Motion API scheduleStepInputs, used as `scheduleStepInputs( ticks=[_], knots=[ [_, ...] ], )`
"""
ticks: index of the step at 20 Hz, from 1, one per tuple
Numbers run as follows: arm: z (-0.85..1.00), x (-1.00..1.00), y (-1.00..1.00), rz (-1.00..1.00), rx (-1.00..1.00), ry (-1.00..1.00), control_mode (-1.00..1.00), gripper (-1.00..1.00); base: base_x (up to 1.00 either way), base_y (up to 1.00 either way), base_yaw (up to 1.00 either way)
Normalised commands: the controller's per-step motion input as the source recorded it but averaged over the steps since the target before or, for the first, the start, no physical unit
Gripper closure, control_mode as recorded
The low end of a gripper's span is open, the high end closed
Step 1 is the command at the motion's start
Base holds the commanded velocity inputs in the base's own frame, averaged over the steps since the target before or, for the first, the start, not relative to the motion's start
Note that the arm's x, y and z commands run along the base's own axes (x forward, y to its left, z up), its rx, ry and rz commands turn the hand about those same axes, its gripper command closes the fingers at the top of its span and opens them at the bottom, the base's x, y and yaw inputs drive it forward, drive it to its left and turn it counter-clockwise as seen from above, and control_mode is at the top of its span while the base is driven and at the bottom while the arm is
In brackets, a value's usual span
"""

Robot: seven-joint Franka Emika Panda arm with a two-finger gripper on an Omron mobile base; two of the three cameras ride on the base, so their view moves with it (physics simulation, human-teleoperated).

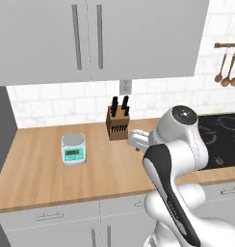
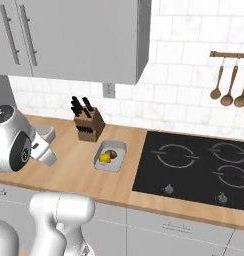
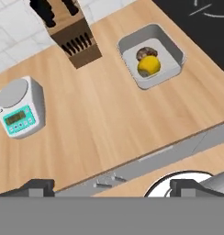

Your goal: Take the meat container that has the chicken drumstick and place it on the second highest rack of the freezer. Then take the vegetable container that has the mushroom and lemon and place it on the highest rack of the freezer.

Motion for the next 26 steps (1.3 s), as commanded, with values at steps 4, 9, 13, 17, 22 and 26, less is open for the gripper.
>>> scheduleStepInputs(
  ticks=[4, 9, 13, 17, 22, 26],
  knots=[
    [0.00, 0.00, 0.00, 0.00, 0.00, 0.00, 1.00, -1.00, 0.45, -0.61, 0.16],
    [0.00, 0.00, 0.00, 0.00, 0.00, 0.00, 1.00, -1.00, 0.45, -0.42, 0.03],
    [-0.40, 0.37, -0.61, 0.00, 0.09, 0.05, -1.00, -1.00, 0.00, 0.00, 0.00],
    [-0.51, 0.21, -0.96, 0.00, 0.07, 0.14, -1.00, -1.00, 0.00, 0.00, 0.00],
    [-0.54, 0.24, -0.72, 0.00, 0.02, 0.11, -1.00, -1.00, 0.00, 0.00, 0.00],
    [-0.30, 0.42, -0.33, 0.00, 0.00, 0.11, -1.00, -1.00, 0.00, 0.00, 0.00]
  ],
)
